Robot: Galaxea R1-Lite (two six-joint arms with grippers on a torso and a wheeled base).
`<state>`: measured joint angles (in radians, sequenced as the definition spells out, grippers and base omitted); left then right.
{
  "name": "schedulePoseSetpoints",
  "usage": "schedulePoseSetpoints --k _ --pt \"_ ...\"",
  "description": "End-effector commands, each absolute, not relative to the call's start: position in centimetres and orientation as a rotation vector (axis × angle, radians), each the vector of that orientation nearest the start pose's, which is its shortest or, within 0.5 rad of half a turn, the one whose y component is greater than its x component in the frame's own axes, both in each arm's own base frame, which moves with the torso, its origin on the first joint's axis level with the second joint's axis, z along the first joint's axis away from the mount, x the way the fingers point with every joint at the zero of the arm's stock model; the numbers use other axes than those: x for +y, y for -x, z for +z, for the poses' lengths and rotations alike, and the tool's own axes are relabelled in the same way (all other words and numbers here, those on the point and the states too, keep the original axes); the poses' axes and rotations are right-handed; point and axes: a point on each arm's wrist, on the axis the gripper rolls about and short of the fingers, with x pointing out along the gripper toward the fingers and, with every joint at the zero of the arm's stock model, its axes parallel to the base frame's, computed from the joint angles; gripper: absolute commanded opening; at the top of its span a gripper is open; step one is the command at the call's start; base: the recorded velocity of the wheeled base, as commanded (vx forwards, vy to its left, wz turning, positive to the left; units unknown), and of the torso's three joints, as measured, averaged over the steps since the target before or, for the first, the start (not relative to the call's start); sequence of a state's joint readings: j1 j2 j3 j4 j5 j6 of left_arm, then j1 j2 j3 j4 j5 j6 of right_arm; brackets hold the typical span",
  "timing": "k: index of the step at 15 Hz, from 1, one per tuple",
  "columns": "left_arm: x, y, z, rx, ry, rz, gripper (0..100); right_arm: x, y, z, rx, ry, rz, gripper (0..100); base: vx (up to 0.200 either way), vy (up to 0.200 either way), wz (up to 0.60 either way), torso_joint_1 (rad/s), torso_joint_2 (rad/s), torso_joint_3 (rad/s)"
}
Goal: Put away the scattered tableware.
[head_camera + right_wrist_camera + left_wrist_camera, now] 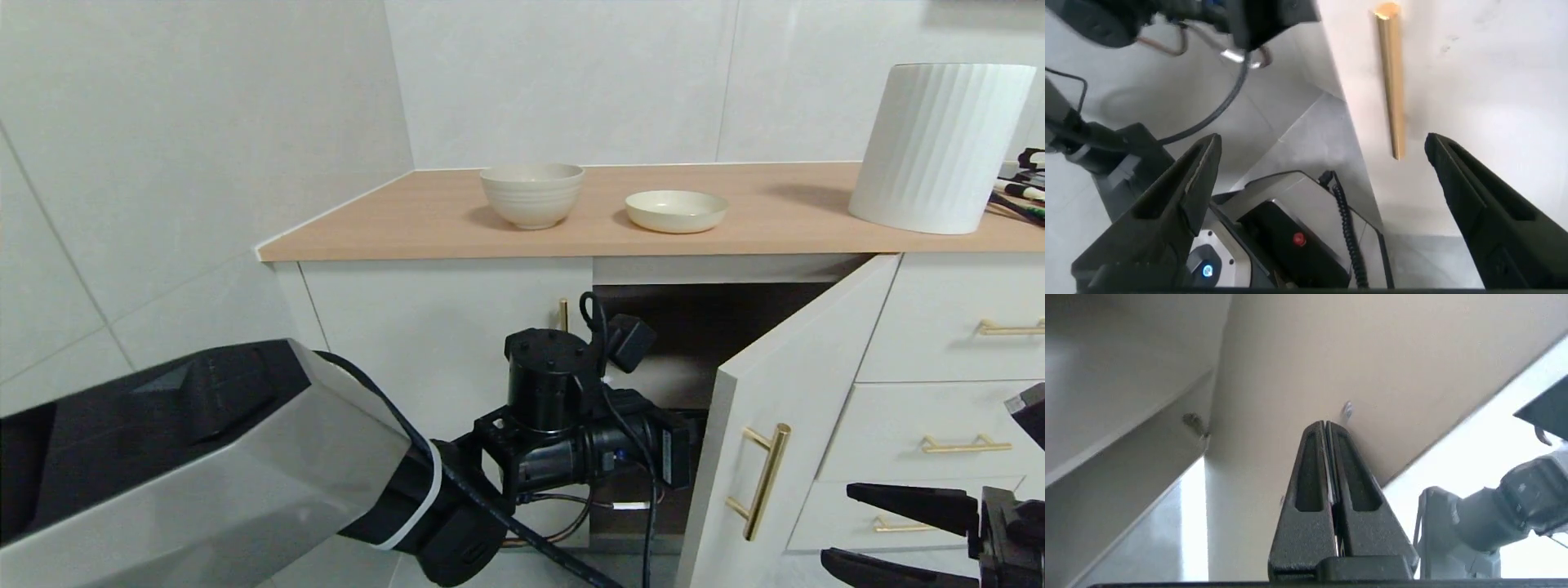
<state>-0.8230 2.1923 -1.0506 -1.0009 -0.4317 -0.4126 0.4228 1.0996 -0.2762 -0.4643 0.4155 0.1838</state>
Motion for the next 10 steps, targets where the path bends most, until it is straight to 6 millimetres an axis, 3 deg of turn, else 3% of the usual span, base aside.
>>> schedulePoseSetpoints --k 1,5,8,10 --pt "-32.03 -28.57 9.92 0.413 0.327 -1.195 0 6.25 -11.66 15.47 0.446 -0.17 0.793 100 0.0 0.0 0.0 0.0 0.0 0.0" --pt "-32.29 -28.81 9.85 0.421 0.325 -1.193 0 6.16 -11.47 15.66 0.434 -0.17 0.795 100 0.0 0.0 0.0 0.0 0.0 0.0" --pt "-32.54 -29.04 9.69 0.438 0.321 -1.189 0 6.16 -11.44 15.68 0.433 -0.17 0.797 100 -0.2 0.0 0.0 0.005 0.0 0.002" --pt "-33.03 -29.5 9.56 0.441 0.321 -1.188 0 6.17 -11.43 15.68 0.433 -0.17 0.798 100 0.0 0.0 0.0 0.0 0.0 0.0"
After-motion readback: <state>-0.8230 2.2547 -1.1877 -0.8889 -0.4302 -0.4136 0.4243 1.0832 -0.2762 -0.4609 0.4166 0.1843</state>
